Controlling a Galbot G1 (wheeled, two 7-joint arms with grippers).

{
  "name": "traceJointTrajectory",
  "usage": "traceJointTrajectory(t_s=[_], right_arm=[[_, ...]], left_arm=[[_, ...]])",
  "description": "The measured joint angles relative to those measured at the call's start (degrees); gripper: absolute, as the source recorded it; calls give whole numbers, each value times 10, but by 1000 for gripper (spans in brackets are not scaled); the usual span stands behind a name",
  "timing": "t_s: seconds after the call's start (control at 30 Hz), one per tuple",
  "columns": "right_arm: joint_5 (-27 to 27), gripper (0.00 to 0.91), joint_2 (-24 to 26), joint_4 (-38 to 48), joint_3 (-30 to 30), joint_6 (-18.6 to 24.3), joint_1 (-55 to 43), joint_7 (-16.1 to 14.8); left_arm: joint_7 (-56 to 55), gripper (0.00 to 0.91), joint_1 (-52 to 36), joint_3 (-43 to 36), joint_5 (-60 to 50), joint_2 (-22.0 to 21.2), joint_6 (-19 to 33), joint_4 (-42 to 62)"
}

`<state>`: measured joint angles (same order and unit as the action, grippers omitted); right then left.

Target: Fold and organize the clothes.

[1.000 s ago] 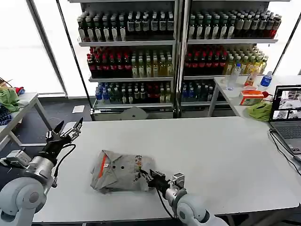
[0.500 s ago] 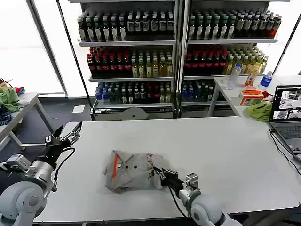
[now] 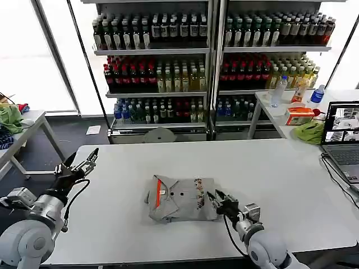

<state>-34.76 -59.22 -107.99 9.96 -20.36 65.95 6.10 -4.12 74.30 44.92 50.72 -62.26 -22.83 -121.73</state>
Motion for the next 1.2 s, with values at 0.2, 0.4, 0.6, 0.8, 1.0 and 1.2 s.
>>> traceJointTrajectory(t_s=[0.2, 0.4, 0.6, 0.8, 1.0, 1.2], right_arm=[[46, 907, -10, -21, 4, 20, -6, 27], [66, 907, -32, -18, -26, 16, -18, 44], [69, 907, -35, -3, -55, -7, -13, 51], [75, 907, -42, 2, -65, -20, -12, 63], [79, 907, -39, -19, -58, -9, -8, 68], [114, 907, -32, -62, -30, 39, 14, 56]], left_arm=[[0, 907, 0, 0, 4, 0, 0, -1], [0, 907, 8, 3, 6, -2, 0, -5], [1, 907, 12, 5, 7, -7, 0, -6], [2, 907, 9, 1, 7, -8, 1, -3], [2, 907, 13, 5, 11, -4, 1, -6], [7, 907, 25, 9, 7, -2, 9, -15]])
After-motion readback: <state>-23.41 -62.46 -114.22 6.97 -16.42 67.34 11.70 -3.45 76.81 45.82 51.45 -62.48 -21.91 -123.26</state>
